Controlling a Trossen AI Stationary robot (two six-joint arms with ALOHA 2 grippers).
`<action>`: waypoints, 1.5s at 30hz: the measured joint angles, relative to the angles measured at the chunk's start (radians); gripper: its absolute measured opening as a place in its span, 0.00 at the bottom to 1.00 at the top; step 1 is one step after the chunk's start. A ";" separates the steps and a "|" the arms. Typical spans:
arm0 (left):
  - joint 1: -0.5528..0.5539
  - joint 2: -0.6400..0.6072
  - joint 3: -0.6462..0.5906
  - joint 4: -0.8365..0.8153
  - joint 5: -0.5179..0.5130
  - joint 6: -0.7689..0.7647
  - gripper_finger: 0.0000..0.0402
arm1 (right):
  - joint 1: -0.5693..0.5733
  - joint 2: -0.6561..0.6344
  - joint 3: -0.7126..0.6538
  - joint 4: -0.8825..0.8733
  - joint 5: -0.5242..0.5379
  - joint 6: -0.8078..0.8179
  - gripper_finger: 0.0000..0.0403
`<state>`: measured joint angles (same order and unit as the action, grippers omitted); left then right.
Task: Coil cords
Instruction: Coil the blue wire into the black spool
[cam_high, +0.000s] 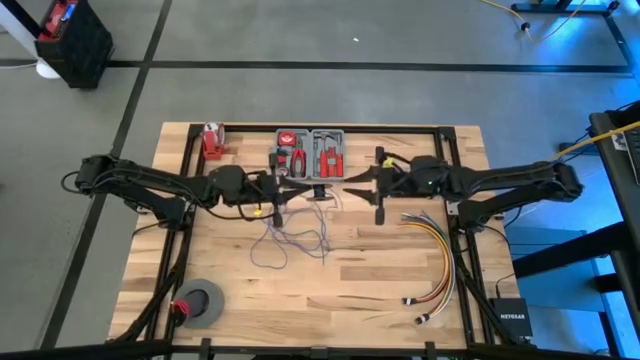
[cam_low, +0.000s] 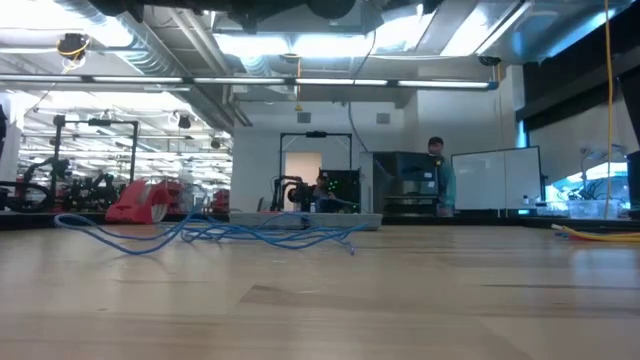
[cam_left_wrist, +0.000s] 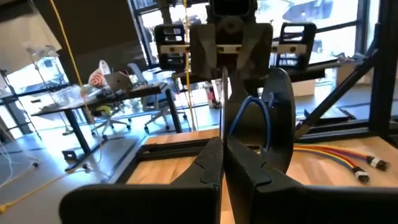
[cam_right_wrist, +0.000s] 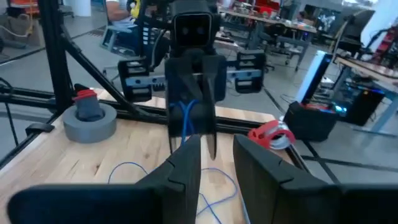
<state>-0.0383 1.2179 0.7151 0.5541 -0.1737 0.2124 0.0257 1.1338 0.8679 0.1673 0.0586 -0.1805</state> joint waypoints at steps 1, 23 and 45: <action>0.000 0.000 0.000 0.000 0.008 0.001 0.00 | 0.000 0.016 -0.001 0.016 0.000 -0.007 0.25; 0.000 0.000 0.000 -0.021 0.026 0.027 0.00 | -0.001 0.180 0.000 0.259 -0.034 -0.070 0.16; 0.001 -0.022 0.002 -0.165 -0.180 0.000 0.24 | 0.001 -0.037 0.000 0.019 0.117 -0.116 0.02</action>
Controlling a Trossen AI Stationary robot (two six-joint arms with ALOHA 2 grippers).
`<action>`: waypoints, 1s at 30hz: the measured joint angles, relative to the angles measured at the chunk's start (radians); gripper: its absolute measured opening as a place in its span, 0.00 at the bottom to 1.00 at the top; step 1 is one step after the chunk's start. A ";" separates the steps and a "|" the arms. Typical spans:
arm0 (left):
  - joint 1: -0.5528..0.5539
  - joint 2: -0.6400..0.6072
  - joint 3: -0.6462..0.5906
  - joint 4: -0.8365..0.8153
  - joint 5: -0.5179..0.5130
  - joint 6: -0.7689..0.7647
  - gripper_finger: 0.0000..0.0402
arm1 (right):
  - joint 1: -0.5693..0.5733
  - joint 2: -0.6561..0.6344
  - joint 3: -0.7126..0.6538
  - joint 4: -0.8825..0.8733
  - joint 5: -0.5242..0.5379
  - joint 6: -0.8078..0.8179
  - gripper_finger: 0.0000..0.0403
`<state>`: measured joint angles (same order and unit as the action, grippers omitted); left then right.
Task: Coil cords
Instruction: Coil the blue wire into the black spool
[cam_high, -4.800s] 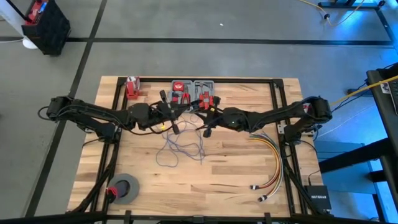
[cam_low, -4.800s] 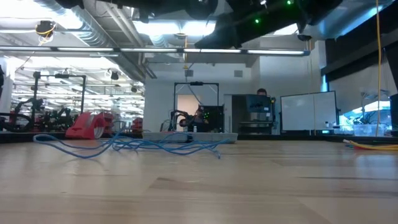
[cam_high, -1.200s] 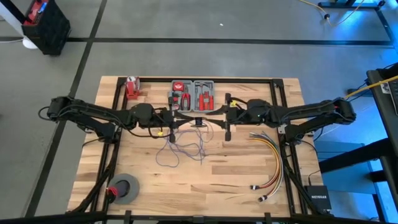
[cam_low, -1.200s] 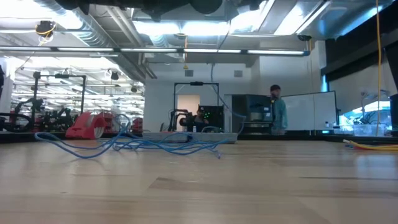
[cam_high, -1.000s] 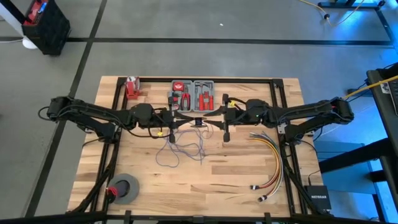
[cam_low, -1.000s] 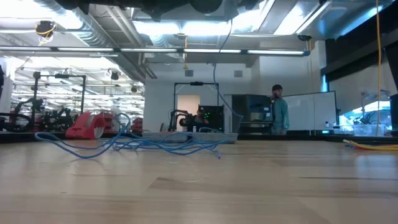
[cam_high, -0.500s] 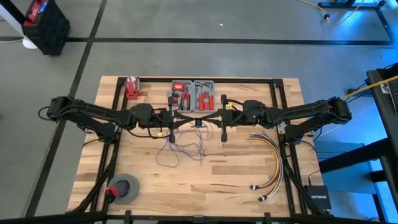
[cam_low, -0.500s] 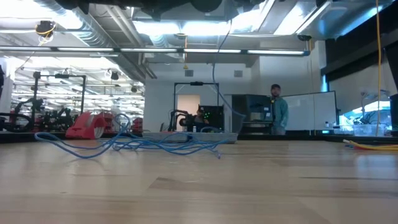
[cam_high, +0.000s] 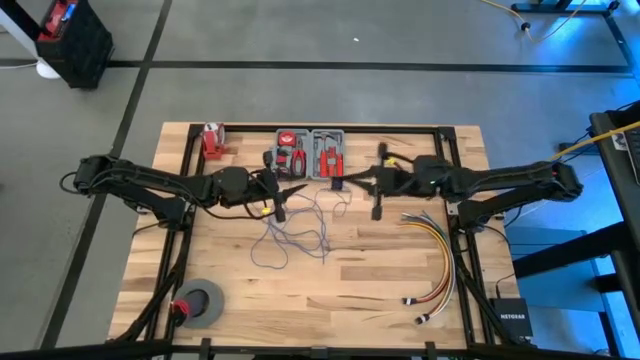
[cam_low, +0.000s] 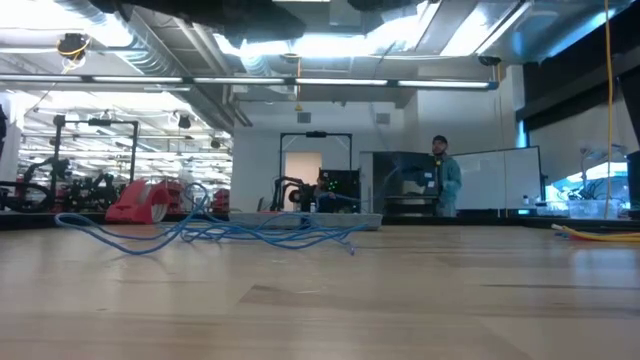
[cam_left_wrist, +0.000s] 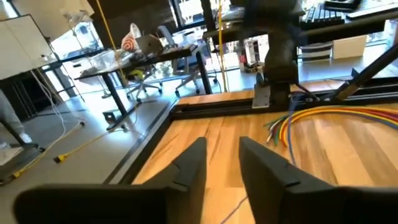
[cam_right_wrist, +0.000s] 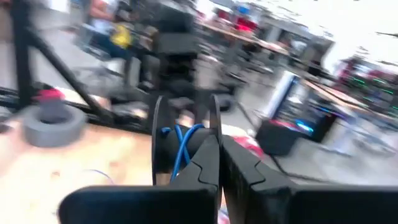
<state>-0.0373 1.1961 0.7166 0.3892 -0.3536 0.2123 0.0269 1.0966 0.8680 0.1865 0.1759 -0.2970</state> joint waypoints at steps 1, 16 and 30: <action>0.001 0.000 0.000 -0.001 0.000 -0.001 0.26 | 0.000 -0.026 0.000 -0.024 0.037 0.000 0.02; 0.033 0.243 0.034 0.249 0.000 0.088 0.31 | -0.001 -0.086 -0.328 0.495 0.285 -0.017 0.01; 0.031 0.546 0.293 0.169 0.001 0.104 0.31 | 0.000 0.039 -0.349 0.623 0.277 -0.015 0.01</action>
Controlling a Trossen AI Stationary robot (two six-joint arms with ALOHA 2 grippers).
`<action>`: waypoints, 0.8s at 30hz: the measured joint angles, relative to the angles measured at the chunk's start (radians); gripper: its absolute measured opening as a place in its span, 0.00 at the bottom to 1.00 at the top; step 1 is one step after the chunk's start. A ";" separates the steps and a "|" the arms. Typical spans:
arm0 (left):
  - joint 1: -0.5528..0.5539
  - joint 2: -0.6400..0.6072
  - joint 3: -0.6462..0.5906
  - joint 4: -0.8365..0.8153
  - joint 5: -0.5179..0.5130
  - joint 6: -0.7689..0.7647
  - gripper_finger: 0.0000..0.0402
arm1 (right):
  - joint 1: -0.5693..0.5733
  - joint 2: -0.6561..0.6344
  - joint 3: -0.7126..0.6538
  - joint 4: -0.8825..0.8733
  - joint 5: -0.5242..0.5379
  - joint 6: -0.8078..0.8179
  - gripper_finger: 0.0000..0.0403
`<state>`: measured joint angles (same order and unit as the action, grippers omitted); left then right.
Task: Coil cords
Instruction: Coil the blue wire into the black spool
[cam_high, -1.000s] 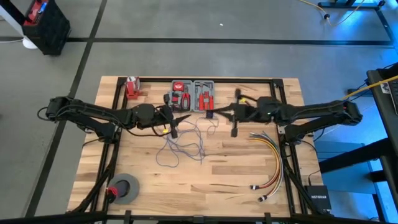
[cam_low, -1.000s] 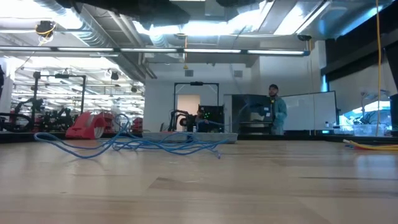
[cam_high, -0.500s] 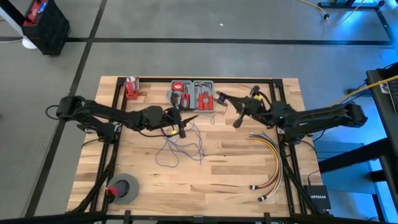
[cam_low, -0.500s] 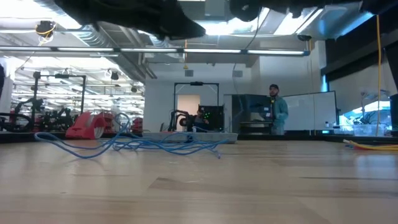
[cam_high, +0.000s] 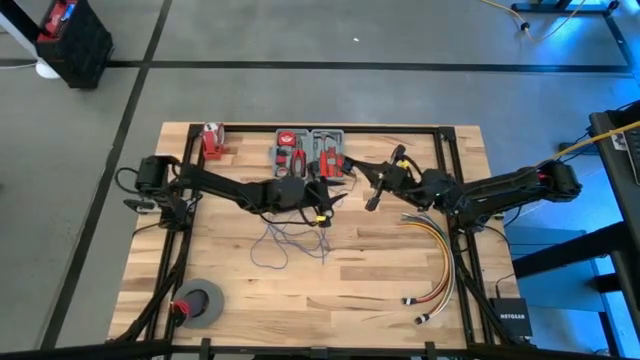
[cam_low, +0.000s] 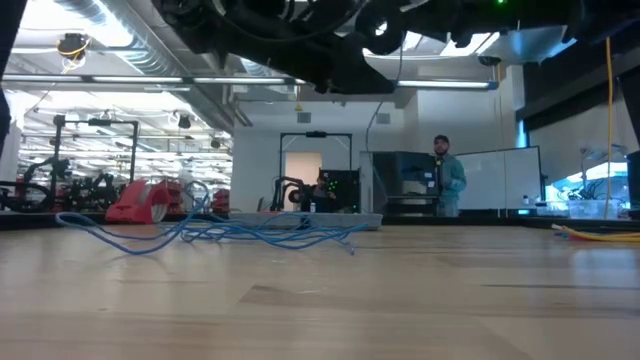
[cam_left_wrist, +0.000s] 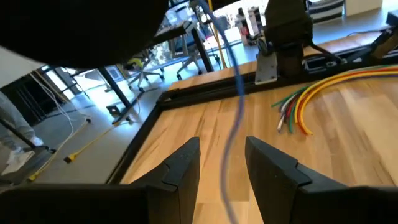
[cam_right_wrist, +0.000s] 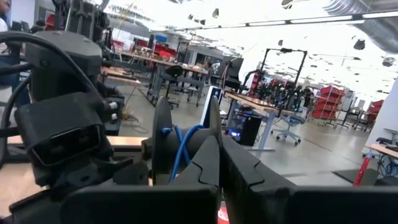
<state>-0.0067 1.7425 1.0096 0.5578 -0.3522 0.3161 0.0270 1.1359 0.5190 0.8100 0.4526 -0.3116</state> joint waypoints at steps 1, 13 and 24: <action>0.000 0.003 0.004 0.001 0.000 0.000 0.31 | 0.000 0.000 0.000 0.000 0.000 0.000 0.01; 0.000 0.014 0.006 -0.001 -0.001 0.010 0.31 | 0.047 -0.001 0.000 0.018 0.044 -0.035 0.01; 0.001 0.014 0.006 0.002 0.028 0.029 0.30 | 0.047 -0.001 0.000 0.010 0.044 -0.034 0.01</action>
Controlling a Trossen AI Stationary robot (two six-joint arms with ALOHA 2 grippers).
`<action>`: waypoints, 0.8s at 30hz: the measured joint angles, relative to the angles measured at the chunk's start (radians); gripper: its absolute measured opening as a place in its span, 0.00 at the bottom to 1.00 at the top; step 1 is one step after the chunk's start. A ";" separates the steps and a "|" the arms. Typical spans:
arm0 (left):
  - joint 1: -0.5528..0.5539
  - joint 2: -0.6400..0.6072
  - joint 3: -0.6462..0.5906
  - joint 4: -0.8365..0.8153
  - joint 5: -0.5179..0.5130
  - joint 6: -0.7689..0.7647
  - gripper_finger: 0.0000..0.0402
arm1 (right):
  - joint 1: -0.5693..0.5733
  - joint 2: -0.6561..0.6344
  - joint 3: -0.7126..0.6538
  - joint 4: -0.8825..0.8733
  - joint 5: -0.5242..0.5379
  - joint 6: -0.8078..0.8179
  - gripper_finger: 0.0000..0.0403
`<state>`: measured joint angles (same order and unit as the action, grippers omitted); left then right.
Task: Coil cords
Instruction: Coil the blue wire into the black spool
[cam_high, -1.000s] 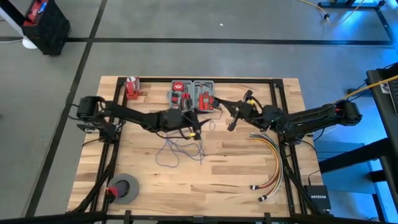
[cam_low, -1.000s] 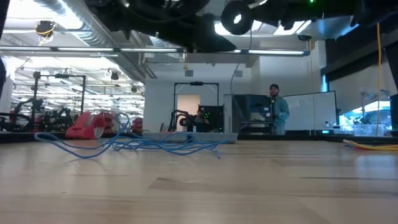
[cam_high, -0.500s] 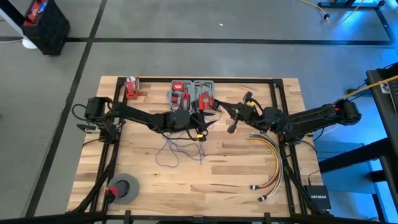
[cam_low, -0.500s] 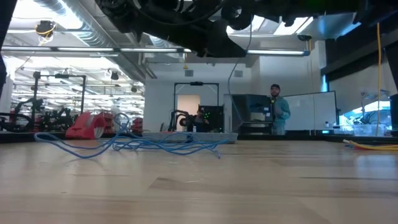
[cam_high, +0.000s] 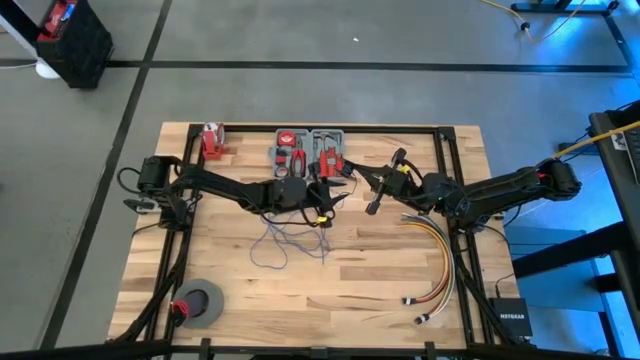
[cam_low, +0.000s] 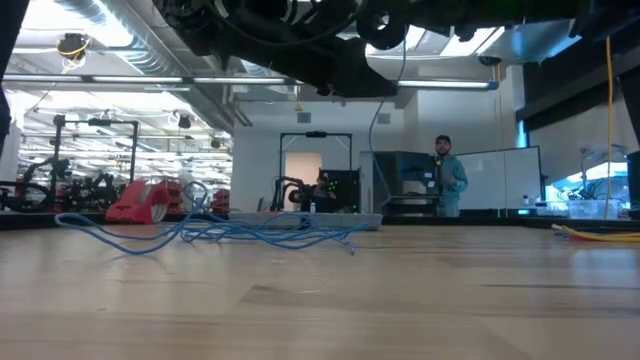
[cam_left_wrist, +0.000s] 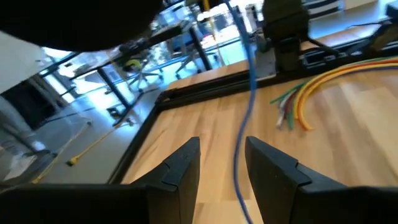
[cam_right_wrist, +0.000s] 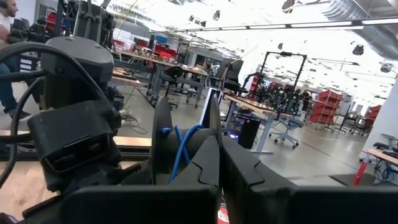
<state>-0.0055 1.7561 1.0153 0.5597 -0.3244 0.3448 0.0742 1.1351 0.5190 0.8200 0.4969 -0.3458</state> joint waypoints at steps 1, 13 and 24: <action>0.000 0.000 0.000 -0.001 0.033 -0.001 0.29 | 0.000 0.000 0.000 0.000 -0.002 0.000 0.01; 0.021 0.000 0.000 -0.072 -0.011 0.023 0.02 | 0.000 0.000 0.000 0.000 -0.058 0.000 0.01; -0.005 -0.211 -0.002 -0.389 -0.316 0.029 0.01 | 0.072 -0.001 0.057 -0.172 -0.082 -0.055 0.01</action>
<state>-0.0101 1.5452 1.0135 0.1709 -0.6402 0.3742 0.1458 1.1340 0.5758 0.6480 0.4150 -0.4006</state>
